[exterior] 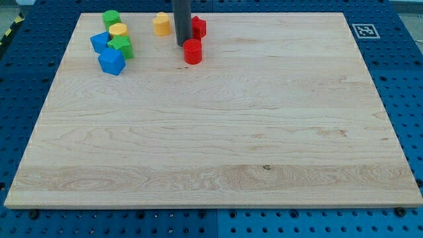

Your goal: Push the red circle closer to the red star

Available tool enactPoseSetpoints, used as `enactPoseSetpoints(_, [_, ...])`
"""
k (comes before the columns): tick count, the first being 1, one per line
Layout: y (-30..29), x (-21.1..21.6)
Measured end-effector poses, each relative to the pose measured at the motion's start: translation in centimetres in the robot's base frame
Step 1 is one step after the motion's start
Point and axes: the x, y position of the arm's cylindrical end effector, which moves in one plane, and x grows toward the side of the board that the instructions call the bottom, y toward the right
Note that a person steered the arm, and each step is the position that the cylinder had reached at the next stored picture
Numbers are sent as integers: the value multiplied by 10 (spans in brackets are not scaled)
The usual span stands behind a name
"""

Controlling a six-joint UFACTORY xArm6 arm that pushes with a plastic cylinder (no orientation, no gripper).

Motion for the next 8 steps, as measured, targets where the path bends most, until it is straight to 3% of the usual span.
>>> enactPoseSetpoints(4, [21,128])
enactPoseSetpoints(6, [64,122])
enactPoseSetpoints(8, [79,86])
